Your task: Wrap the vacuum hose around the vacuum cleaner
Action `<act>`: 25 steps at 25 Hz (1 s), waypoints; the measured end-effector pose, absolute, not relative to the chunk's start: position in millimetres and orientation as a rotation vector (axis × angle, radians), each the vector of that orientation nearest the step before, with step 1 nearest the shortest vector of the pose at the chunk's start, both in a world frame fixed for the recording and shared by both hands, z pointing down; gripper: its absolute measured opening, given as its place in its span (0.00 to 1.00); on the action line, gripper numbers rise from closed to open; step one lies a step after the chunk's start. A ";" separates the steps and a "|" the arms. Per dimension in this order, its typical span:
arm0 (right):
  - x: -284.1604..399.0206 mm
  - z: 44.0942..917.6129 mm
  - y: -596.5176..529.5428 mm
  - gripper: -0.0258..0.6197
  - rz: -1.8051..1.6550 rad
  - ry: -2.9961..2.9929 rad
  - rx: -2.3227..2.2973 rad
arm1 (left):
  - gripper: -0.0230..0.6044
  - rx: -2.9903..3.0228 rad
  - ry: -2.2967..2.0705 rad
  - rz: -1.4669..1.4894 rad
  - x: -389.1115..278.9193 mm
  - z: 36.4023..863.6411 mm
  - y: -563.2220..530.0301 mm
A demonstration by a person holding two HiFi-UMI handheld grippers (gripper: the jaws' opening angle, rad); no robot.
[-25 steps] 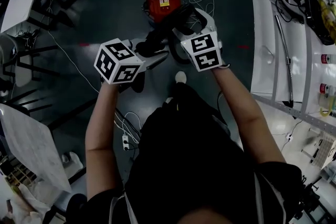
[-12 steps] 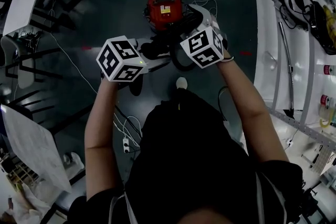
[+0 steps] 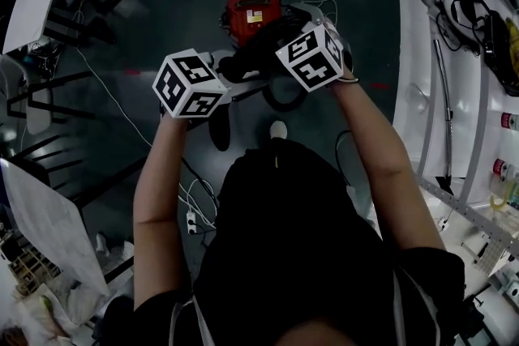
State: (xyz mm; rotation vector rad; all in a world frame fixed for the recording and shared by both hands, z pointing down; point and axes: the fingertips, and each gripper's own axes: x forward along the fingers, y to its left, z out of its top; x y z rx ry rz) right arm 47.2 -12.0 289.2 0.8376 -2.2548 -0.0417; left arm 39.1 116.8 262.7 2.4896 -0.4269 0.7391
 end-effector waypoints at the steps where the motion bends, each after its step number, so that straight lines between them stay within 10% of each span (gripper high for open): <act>1: 48.1 291.7 -14.2 0.39 -0.029 -2.251 0.840 | 0.25 2.490 -0.437 0.743 40.3 265.8 114.7; 9: 46.8 305.8 -22.5 0.38 0.058 -2.235 0.808 | 0.55 2.525 -0.624 0.724 24.4 264.5 94.0; 25: 54.4 303.9 -55.8 0.38 0.336 -2.186 0.885 | 0.63 2.534 -1.270 0.855 -49.8 277.7 97.3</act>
